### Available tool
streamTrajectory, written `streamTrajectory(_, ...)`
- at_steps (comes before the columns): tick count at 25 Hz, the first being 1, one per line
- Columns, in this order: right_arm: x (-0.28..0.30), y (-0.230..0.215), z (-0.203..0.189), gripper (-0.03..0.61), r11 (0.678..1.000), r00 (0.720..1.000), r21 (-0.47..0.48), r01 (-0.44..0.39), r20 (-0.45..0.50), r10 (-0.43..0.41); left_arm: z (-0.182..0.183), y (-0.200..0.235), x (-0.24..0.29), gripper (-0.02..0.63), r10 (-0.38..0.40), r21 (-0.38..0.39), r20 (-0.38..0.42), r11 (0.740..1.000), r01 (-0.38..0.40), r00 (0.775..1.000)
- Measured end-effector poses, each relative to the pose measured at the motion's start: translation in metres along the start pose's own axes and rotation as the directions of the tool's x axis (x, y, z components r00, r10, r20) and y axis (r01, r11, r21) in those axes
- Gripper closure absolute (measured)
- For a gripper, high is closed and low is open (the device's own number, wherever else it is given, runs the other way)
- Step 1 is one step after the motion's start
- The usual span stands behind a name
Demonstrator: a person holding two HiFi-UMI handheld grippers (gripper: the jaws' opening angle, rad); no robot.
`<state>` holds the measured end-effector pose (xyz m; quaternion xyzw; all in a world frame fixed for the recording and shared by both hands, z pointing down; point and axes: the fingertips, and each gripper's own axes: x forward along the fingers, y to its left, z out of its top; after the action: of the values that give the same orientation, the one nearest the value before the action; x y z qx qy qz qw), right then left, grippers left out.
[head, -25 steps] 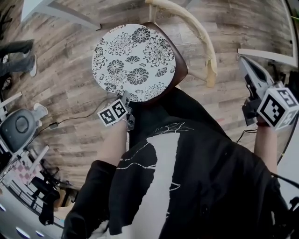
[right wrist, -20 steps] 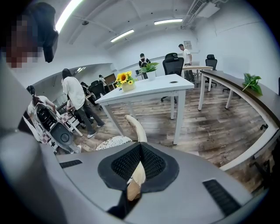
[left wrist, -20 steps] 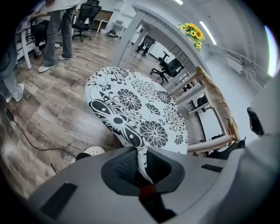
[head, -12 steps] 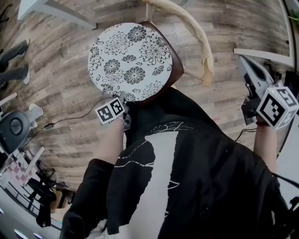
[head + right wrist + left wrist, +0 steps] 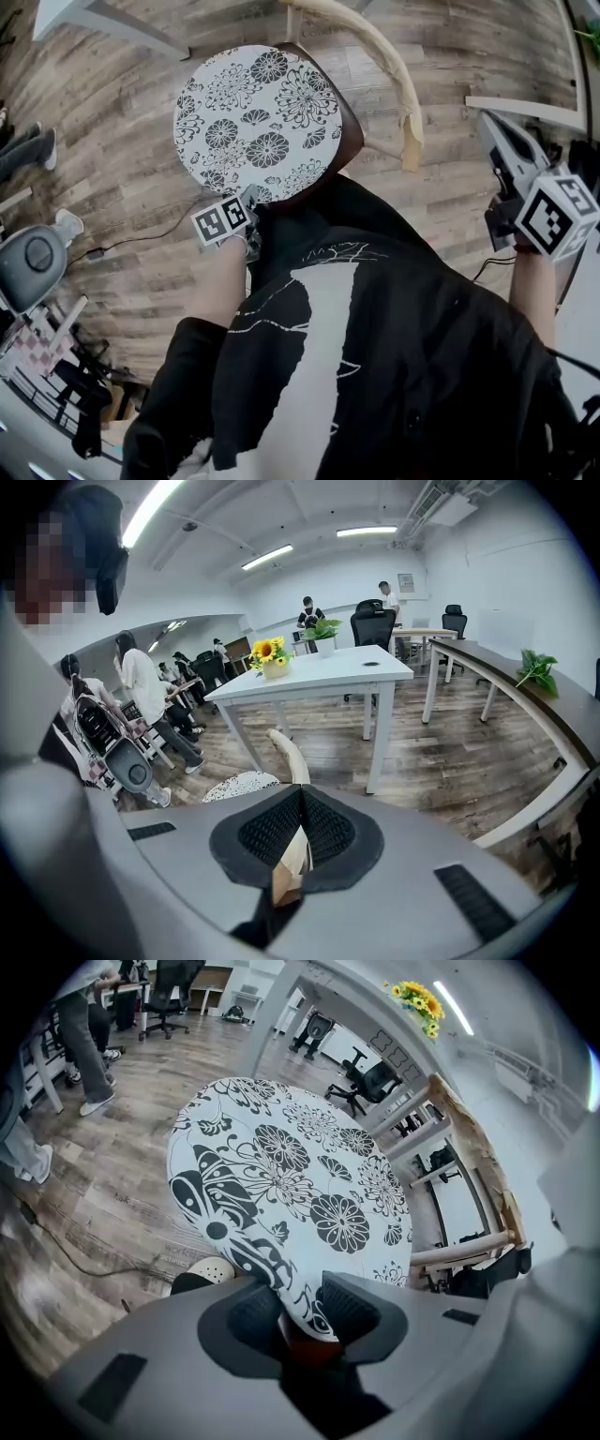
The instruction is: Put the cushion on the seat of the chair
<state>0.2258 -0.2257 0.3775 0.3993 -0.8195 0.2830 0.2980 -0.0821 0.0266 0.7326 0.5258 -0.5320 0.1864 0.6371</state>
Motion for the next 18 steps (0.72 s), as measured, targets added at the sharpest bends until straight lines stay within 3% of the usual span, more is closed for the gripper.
streamTrajectory(3, -0.001, 0.001, -0.002, 0.563, 1.000, 1.000, -0.003, 0.000, 0.001, 0.000, 0.000, 0.004, -0.001, 0.471, 0.022, -0.007, -0.001, 1.000, -0.022, 1.000)
streamTrajectory(6, -0.004, -0.002, -0.003, 0.563, 1.000, 1.000, 0.000, 0.001, 0.012, -0.001, -0.002, 0.013, -0.003, 0.344, 0.076, -0.014, -0.004, 0.997, -0.076, 0.997)
streamTrajectory(13, -0.017, 0.002, 0.003, 0.563, 1.000, 0.999, 0.000, 0.001, 0.040, -0.001, 0.004, 0.021, -0.020, 0.286, 0.160, 0.011, 0.011, 0.987, -0.160, 0.987)
streamTrajectory(18, -0.021, 0.006, -0.007, 0.563, 0.999, 0.998, 0.041, -0.027, 0.055, 0.025, 0.006, 0.027, -0.046, 0.282, 0.208, -0.031, 0.046, 0.978, -0.206, 0.977)
